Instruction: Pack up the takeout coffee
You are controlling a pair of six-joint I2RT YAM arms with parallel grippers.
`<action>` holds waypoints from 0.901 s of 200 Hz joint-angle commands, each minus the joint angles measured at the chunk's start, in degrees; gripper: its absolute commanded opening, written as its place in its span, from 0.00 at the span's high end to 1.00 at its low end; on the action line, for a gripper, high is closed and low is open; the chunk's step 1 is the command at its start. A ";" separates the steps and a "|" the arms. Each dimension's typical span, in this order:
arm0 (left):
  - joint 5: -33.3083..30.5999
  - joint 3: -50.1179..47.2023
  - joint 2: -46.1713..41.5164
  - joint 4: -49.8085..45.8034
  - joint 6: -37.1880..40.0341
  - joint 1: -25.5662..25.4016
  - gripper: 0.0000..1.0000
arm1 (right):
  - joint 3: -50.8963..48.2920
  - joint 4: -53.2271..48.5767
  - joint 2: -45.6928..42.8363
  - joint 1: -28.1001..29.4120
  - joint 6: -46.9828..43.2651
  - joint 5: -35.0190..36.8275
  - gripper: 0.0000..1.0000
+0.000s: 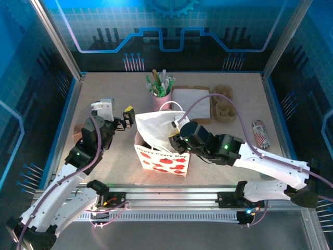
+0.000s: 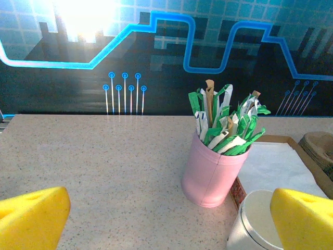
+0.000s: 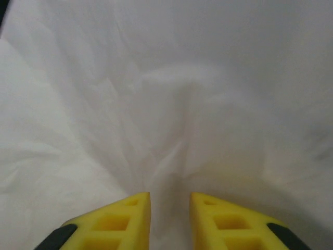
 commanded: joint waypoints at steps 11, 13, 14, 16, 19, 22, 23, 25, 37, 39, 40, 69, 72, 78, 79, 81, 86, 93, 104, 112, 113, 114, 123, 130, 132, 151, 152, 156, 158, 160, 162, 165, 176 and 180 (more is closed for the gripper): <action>-0.47 -0.71 -0.33 1.63 -1.06 0.49 0.01 | 6.44 -6.96 -0.84 0.49 -3.34 1.87 0.70; -0.57 -0.73 -0.29 1.61 -1.00 0.50 0.01 | 6.74 -7.18 -0.82 0.43 -3.48 2.07 0.70; -0.56 -0.76 -0.32 1.60 -1.01 0.49 0.01 | 6.89 -7.32 -0.75 0.34 -3.52 2.14 0.69; -0.62 -0.72 -0.37 1.53 -1.01 0.48 0.01 | 7.16 -7.49 -0.77 0.31 -3.61 2.23 0.69; -0.56 -0.72 -0.35 1.59 -0.98 0.50 0.00 | 7.54 -7.68 -0.65 0.18 -3.75 2.22 0.69; -0.55 -0.71 -0.35 1.53 -0.97 0.48 0.01 | 7.83 -7.81 -0.53 -0.05 -3.98 1.86 0.69; -0.55 -0.75 -0.36 1.57 -0.96 0.48 0.01 | 7.96 -7.81 -0.48 -0.13 -4.07 1.77 0.69; -0.57 -0.72 -0.36 1.59 -0.99 0.54 0.01 | 8.19 -7.81 -0.37 -0.18 -4.24 1.35 0.69; -0.57 -0.71 -0.28 1.65 -0.95 0.48 0.01 | 9.86 -8.33 0.62 -1.09 -4.92 -0.16 0.71; -0.58 -0.75 -0.28 1.68 -1.01 0.52 0.01 | 10.01 -8.34 0.76 -1.15 -5.00 -0.37 0.72; -0.56 -0.77 -0.27 1.68 -0.98 0.50 0.01 | 10.11 -8.29 0.87 -1.20 -5.11 -0.53 0.72; -0.68 -0.82 -0.19 1.75 -0.89 0.48 0.01 | 13.98 -7.21 6.02 -2.85 -7.65 -5.73 0.78; -0.64 -0.82 -0.20 1.71 -0.89 0.50 0.01 | 14.37 -7.01 6.67 -2.97 -7.83 -6.34 0.78; -0.72 -0.88 -0.23 1.75 -0.81 0.50 0.01 | 14.95 -6.65 7.91 -3.37 -7.86 -7.41 0.80; -0.72 -0.88 -0.21 1.72 -0.83 0.53 0.01 | 15.04 -6.61 8.00 -3.37 -7.91 -7.57 0.80; -0.77 -0.88 -0.21 1.76 -0.83 0.51 0.01 | 15.26 -6.48 8.54 -3.41 -7.89 -7.80 0.81; -0.82 -0.84 -0.27 1.66 -0.71 0.48 0.01 | 15.55 -6.06 9.50 -3.58 -7.89 -8.10 0.82; -0.91 -0.86 -0.27 1.55 -0.68 0.49 0.01 | 15.57 -5.05 10.59 -3.78 -8.19 -8.53 0.83; -1.03 -0.83 -0.47 1.60 -0.70 0.49 0.01 | 15.62 -4.14 12.34 -4.53 -8.22 -9.45 0.85; -1.01 -0.97 -0.54 1.57 -0.69 0.50 0.01 | 15.59 -3.62 13.60 -5.10 -8.26 -10.18 0.86; -1.00 -0.92 -0.54 1.63 -0.68 0.49 0.01 | 15.53 -3.52 13.70 -5.15 -8.28 -10.27 0.86; -0.99 -0.90 -0.54 1.61 -0.64 0.53 0.01 | 15.51 -3.42 13.85 -5.18 -8.29 -10.32 0.86; -0.97 -0.96 -0.54 1.62 -0.63 0.54 0.01 | 14.72 -2.29 14.85 -5.89 -8.23 -10.53 0.87; -0.90 -0.96 -0.55 1.69 -0.71 0.50 0.01 | 13.95 -1.20 15.48 -6.47 -7.92 -10.97 0.88; -0.94 -0.92 -0.54 1.64 -0.71 0.48 0.01 | 13.76 -1.04 15.66 -6.62 -7.88 -11.31 0.88; -0.73 -0.95 -0.54 1.69 -0.70 0.48 0.01 | 12.75 -0.40 17.46 -7.48 -7.32 -12.27 0.90; -0.77 -0.96 -0.54 1.73 -0.69 0.48 0.00 | 12.66 -0.28 17.52 -7.53 -7.33 -12.20 0.90; -0.76 -0.95 -0.54 1.65 -0.75 0.52 0.01 | 12.29 -0.18 17.73 -7.55 -7.34 -11.82 0.90; -0.75 -0.94 -0.54 1.65 -0.70 0.49 0.01 | 12.13 -0.10 17.87 -7.51 -7.34 -11.59 0.90; -0.73 -0.94 -0.58 1.64 -0.71 0.48 0.01 | 11.98 -0.08 17.97 -7.50 -7.27 -11.37 0.90; -0.77 -0.96 -0.55 1.65 -0.69 0.48 0.01 | 11.84 -0.08 18.06 -7.50 -7.25 -11.17 0.90; -0.70 -0.91 -0.54 1.62 -0.68 0.51 0.01 | 11.58 -0.10 18.18 -7.41 -7.32 -10.89 0.90; -0.64 -0.97 -0.62 1.75 -0.67 0.50 0.01 | 10.76 -0.22 18.70 -7.11 -7.13 -10.11 0.90; -0.61 -0.97 -0.62 1.65 -0.72 0.52 0.01 | 10.49 -0.38 18.86 -6.91 -7.05 -9.60 0.90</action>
